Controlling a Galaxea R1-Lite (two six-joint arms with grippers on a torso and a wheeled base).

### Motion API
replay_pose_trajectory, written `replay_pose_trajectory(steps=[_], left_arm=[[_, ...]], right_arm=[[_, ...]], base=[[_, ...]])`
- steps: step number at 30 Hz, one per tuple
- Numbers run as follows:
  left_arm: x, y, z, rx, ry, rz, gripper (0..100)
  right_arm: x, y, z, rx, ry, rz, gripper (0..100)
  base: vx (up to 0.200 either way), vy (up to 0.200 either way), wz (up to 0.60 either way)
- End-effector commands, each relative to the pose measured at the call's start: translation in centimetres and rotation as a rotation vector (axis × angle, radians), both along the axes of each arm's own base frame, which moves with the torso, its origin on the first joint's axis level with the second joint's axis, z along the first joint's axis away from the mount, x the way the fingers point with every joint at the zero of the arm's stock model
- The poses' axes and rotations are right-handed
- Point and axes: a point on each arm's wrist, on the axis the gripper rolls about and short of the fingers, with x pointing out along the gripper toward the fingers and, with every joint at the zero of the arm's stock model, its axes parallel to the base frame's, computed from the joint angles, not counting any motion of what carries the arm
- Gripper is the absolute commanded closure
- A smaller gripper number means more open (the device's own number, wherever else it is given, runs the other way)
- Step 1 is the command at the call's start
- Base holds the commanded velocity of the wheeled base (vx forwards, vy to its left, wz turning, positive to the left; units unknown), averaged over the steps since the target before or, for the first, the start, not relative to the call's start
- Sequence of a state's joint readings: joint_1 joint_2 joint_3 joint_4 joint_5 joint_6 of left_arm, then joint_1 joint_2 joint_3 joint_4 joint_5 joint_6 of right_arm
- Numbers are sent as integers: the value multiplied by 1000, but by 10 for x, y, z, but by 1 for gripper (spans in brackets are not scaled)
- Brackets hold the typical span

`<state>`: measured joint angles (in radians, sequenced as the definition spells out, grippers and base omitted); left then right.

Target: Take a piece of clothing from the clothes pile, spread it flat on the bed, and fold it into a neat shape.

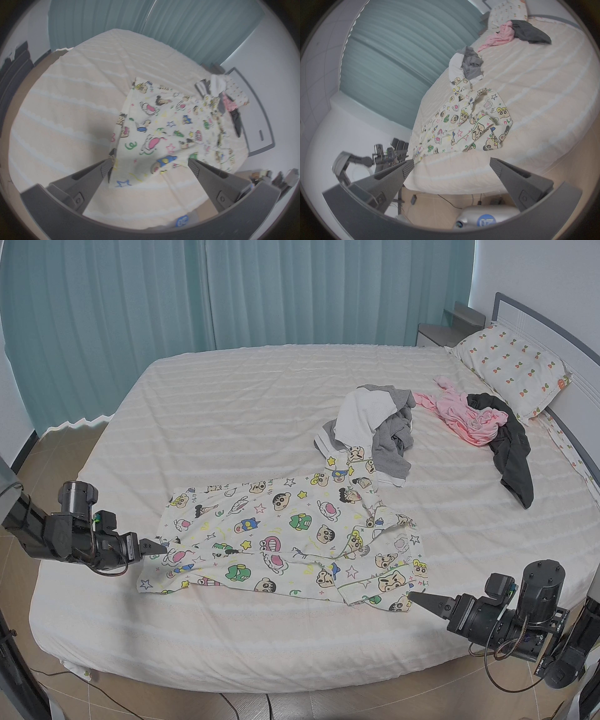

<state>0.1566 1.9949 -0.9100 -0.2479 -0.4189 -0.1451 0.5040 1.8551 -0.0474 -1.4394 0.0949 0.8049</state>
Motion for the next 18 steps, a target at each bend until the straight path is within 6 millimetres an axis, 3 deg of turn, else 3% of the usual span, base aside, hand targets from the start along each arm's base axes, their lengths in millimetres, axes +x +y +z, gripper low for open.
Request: replay_pose_trajectory(steps=[1,2,10,15,18], left_arm=[[-37,17,32,-108,-62,36,0],[-55,22,33,-143,-59,37,0],[-120,21,22,-314,-15,5,0],[-130,18,14,-441,33,77,0],[-131,18,16,-474,13,76,0]], right_arm=[[16,6,-13,43,53,-47,0],[21,4,-18,31,61,-78,0],[24,-1,-21,-39,39,-99,0],[32,2,-22,-18,34,-104,0],[34,7,-24,12,50,-106,0]], base=[[0,0,0],[0,0,0],[0,0,0],[0,0,0],[200,0,0]])
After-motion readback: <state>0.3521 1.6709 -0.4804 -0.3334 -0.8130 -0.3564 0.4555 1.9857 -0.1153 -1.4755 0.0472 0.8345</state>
